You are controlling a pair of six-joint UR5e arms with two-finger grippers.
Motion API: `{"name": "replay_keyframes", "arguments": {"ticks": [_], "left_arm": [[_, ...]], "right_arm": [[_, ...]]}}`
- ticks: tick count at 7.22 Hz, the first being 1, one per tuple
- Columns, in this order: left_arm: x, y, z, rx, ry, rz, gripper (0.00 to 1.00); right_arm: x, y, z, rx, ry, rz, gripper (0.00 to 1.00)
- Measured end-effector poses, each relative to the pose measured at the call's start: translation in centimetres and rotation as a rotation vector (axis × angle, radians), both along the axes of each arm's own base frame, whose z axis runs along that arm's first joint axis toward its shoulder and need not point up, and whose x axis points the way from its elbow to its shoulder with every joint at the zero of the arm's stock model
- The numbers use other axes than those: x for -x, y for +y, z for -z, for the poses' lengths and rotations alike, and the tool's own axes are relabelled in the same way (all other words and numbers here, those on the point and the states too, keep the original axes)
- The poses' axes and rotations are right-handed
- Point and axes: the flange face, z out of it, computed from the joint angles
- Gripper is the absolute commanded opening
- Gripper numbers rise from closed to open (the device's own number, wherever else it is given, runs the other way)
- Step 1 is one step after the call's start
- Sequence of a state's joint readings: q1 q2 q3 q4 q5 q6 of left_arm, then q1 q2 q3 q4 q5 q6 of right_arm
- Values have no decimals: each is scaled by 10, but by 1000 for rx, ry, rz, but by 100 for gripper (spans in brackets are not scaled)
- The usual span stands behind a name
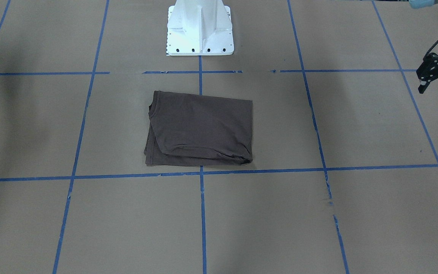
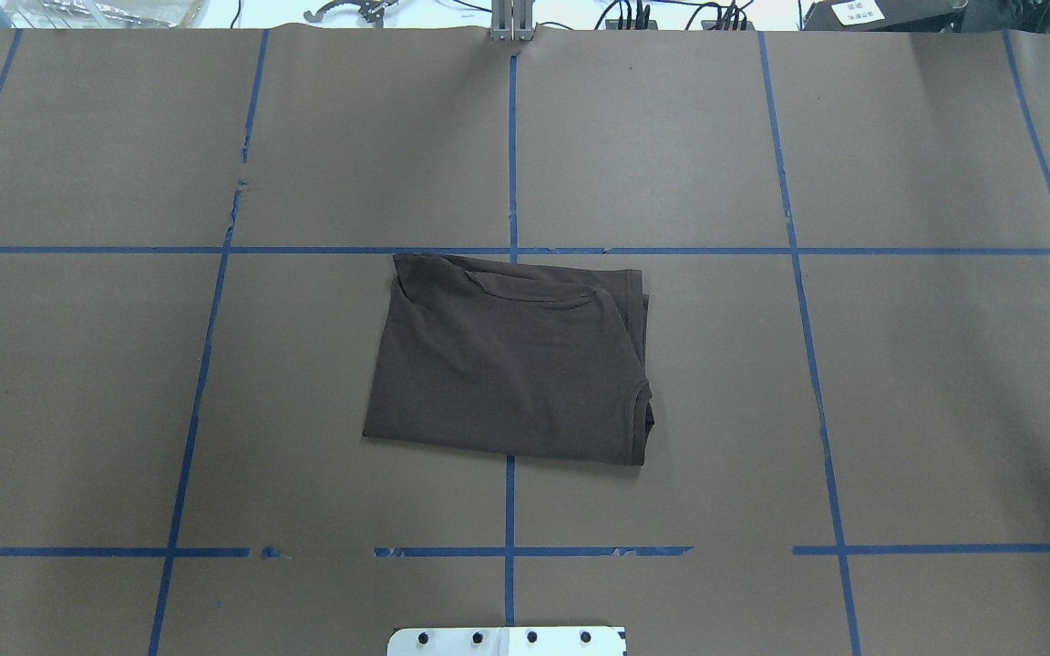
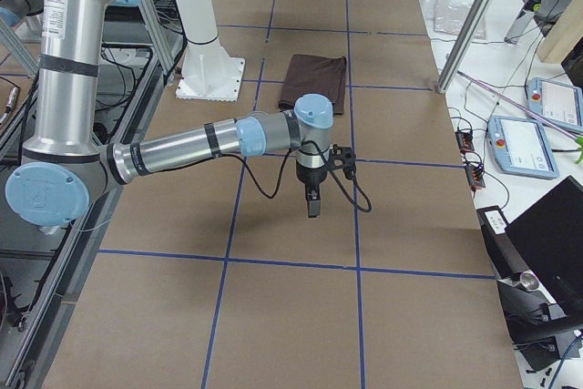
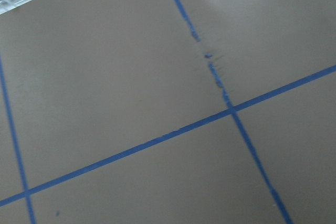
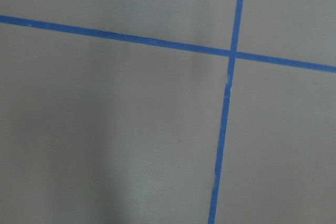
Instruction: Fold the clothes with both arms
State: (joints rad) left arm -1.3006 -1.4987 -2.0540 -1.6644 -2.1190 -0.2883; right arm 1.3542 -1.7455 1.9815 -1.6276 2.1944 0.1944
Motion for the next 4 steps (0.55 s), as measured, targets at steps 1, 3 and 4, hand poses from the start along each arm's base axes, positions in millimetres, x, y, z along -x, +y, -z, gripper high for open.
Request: {"name": "replay_keyframes", "arguments": {"ticks": [1, 3, 4], "left_arm": [[31, 1, -24, 22, -17, 29, 100], [85, 12, -80, 40, -43, -6, 100], [103, 23, -111, 48, -15, -49, 100]], "right_arm": [[-12, 11, -14, 41, -28, -23, 100], [-43, 42, -41, 102, -69, -67, 100], [-57, 58, -57, 109, -75, -65, 100]]}}
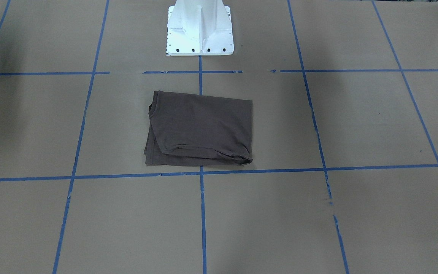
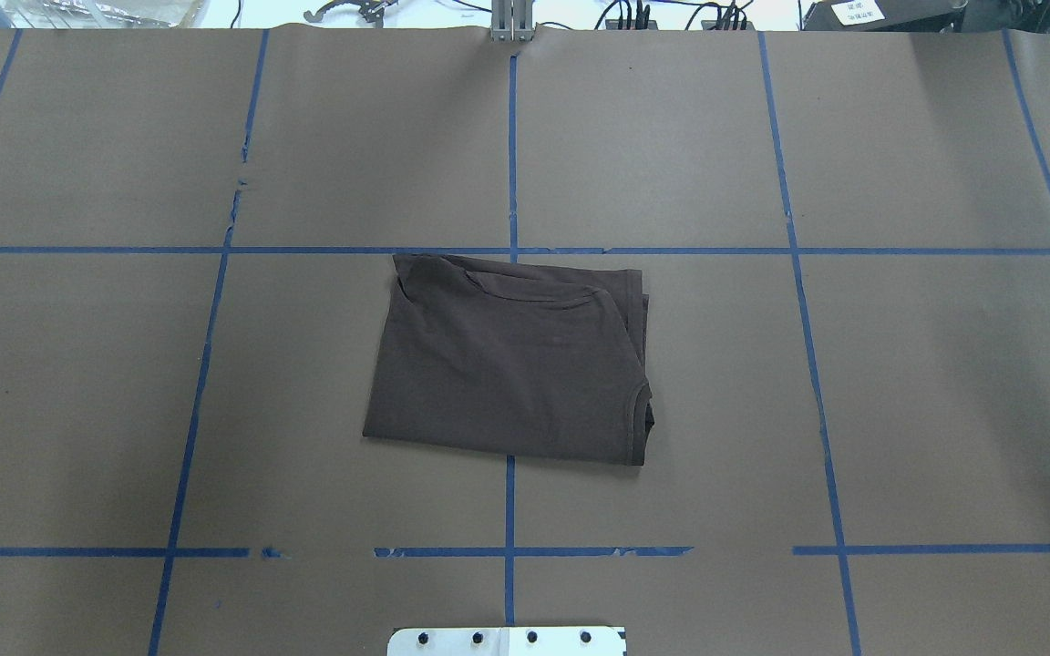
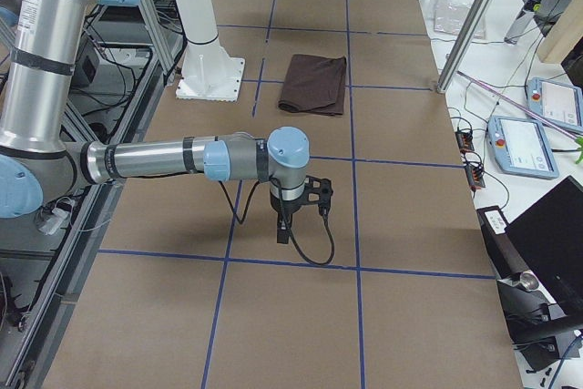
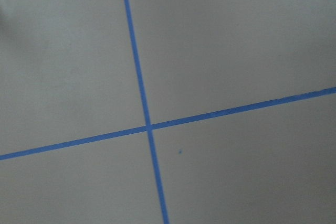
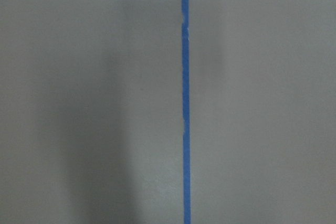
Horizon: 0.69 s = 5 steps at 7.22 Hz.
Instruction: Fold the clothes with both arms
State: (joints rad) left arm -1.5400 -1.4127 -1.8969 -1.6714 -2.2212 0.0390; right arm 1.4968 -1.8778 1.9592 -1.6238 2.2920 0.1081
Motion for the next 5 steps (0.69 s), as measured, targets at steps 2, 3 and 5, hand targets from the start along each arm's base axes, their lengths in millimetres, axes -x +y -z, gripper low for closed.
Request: {"name": "replay_keyframes", "arguments": {"ticks": [2, 3, 5], "left_arm": [[20, 22, -34, 8, 47, -44, 100], [20, 27, -41, 23, 76, -49, 100], [15, 38, -46, 53, 165, -57, 100]], "right_arm": [[-17, 22, -29, 12, -1, 19, 100], [-26, 27, -35, 14, -6, 7, 100], [-50, 38, -40, -17, -14, -14, 100]]}}
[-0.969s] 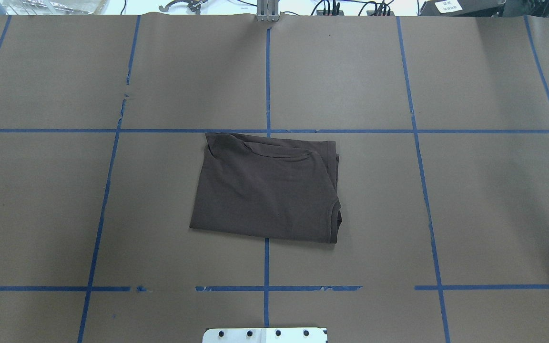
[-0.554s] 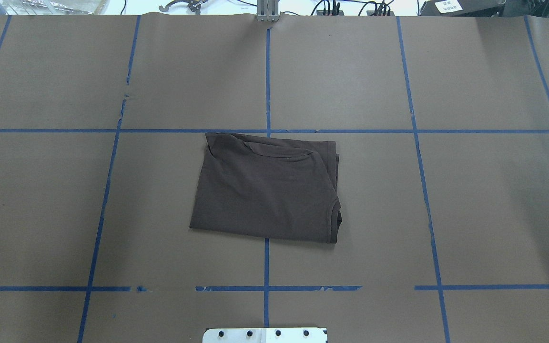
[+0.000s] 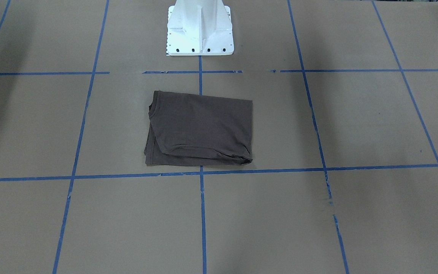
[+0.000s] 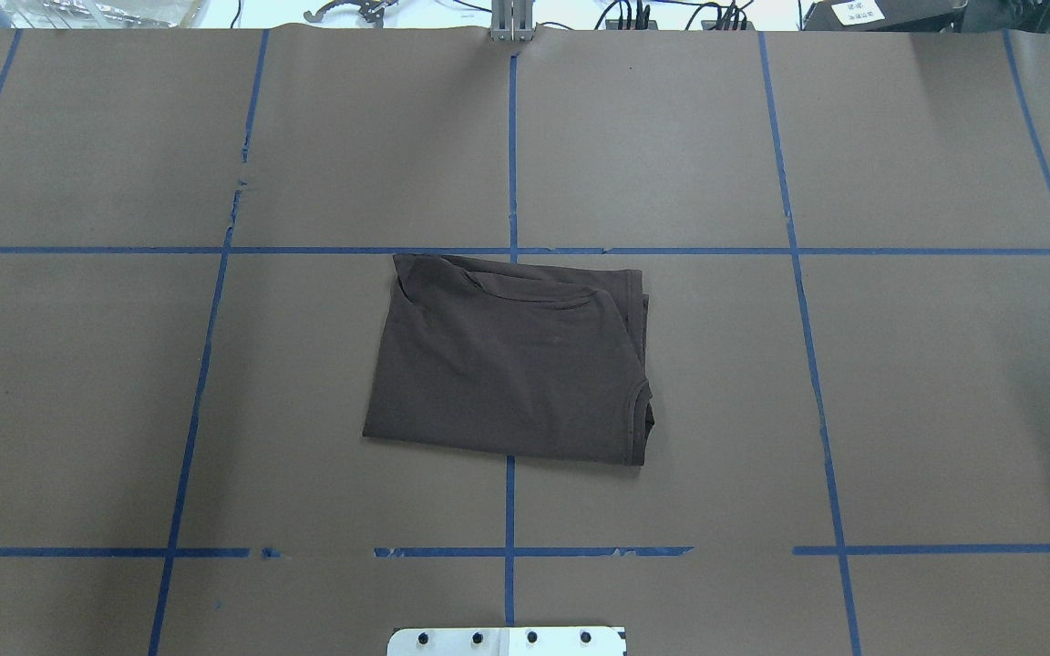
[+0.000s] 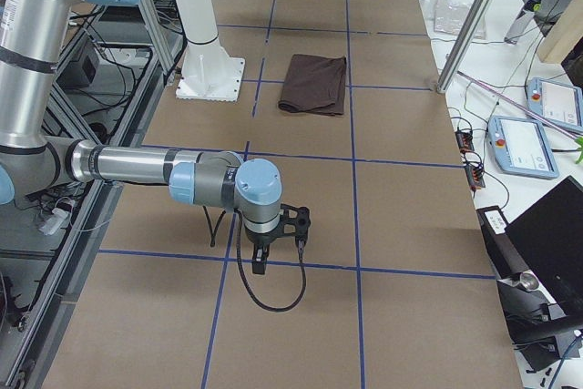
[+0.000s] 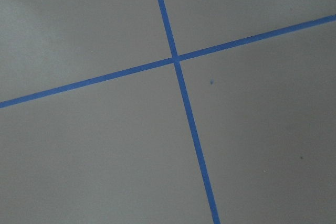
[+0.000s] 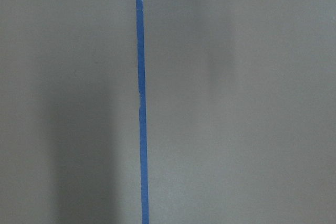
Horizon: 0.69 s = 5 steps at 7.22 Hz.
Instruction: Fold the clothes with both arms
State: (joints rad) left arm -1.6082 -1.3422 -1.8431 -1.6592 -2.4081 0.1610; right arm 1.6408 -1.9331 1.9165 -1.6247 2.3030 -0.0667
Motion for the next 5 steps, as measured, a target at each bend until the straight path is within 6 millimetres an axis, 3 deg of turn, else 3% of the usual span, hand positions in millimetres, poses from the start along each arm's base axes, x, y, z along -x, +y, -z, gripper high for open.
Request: {"name": "replay_keyframes", "arguments": {"ticks": [2, 5], "left_arm": [[-3, 5, -2, 39, 28, 20, 100], [-5, 4, 2, 69, 27, 49, 100]], "right_arm": [[-13, 4, 1, -29, 5, -4, 100], [-13, -1, 5, -38, 3, -5, 100]]}}
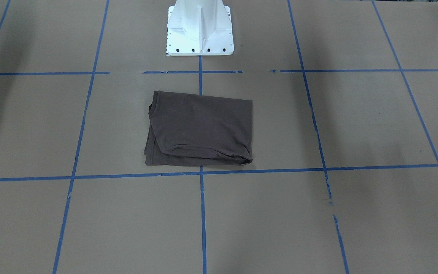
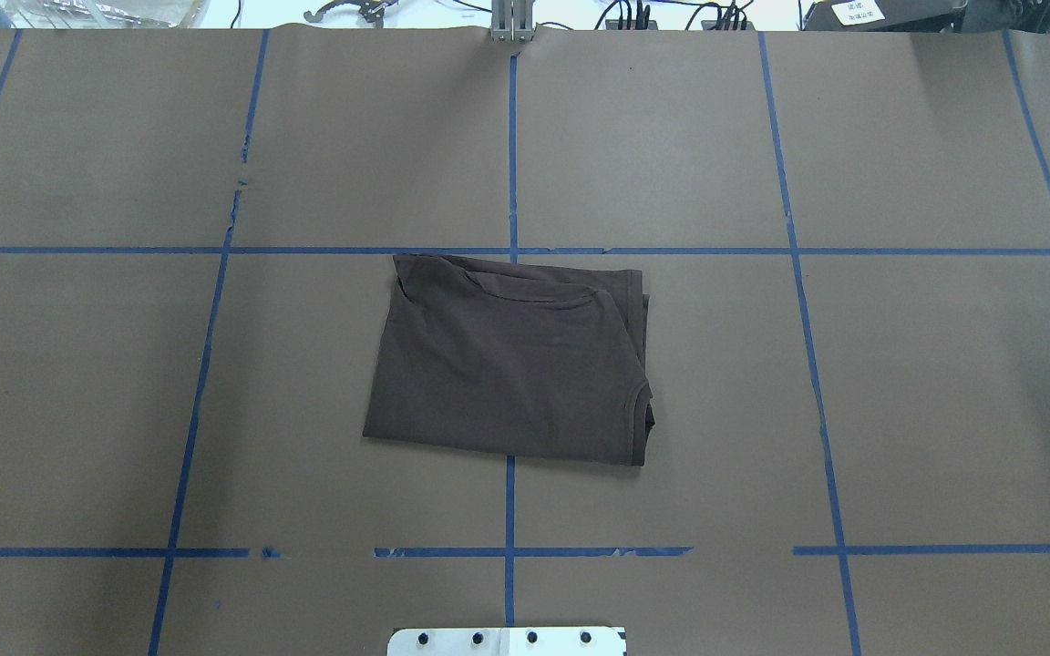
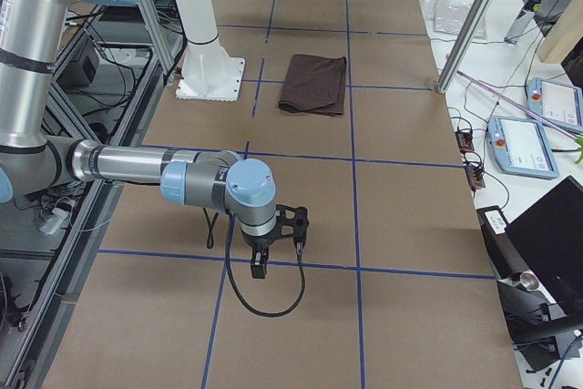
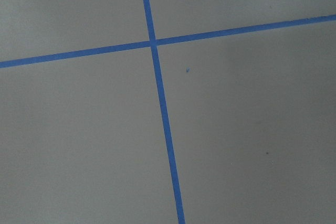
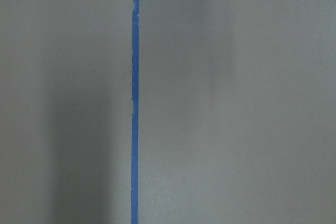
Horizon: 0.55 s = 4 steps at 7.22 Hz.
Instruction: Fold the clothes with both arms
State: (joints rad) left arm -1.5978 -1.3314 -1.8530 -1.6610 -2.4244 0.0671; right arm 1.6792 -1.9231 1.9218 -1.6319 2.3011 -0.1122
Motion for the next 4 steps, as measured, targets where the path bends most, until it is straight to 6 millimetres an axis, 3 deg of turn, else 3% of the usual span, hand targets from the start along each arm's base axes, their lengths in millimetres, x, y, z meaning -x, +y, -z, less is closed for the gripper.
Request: {"name": "replay_keyframes", "arguments": {"ticks": [4], "left_arm": [[6, 1, -14, 11, -110, 7, 100]], "right_arm": [[0, -5, 0, -5, -3, -2, 100]]}}
